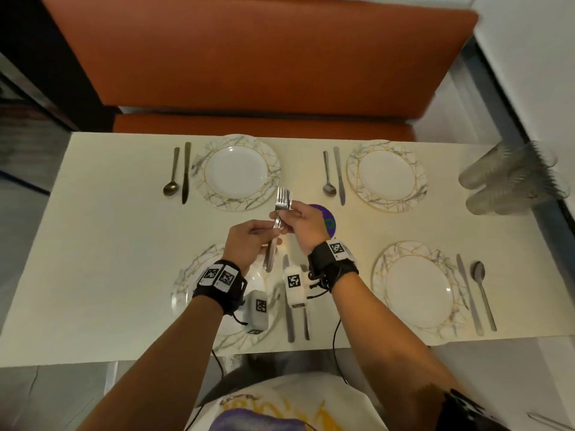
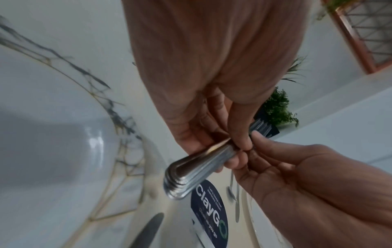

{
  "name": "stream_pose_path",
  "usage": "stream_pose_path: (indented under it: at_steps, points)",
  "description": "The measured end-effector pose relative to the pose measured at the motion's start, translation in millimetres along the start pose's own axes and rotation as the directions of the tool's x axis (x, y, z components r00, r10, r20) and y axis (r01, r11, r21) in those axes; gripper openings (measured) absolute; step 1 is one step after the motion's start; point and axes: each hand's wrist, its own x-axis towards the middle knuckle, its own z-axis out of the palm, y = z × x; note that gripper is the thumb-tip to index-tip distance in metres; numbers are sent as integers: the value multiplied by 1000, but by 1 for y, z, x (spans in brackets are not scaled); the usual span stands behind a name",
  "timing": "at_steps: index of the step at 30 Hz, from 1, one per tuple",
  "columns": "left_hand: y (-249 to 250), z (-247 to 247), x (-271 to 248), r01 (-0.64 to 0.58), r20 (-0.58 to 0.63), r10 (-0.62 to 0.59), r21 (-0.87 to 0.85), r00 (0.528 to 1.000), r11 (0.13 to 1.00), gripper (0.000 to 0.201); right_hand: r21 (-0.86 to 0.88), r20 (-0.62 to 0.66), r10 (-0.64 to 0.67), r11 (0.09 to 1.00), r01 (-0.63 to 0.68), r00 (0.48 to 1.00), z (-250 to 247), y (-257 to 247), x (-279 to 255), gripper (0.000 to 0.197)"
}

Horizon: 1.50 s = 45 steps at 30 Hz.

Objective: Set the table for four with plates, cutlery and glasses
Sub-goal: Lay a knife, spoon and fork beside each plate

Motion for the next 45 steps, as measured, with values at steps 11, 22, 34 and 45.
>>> stream_pose_path:
  at_steps: [11,22,34,45]
  points:
    - [-9,-89,-32,3,-54,-5,-41,999,999,18,67,-30,20,998,-18,999,91,19,-37,19]
    - [-24,-125,-50,-1,-125,-11,-93,992,996,20,20,-37,49,999,-49,998,131,29,-48,18]
    - [-56,-187,-42,58,-350,-21,97,936,994,12,-42,-114,90,995,-95,989,128,52,-46,19]
    - [-91,-227,-38,252,-474,1,470,880,846,2,-98,-123,88,990,-100,989,118,71,-54,20]
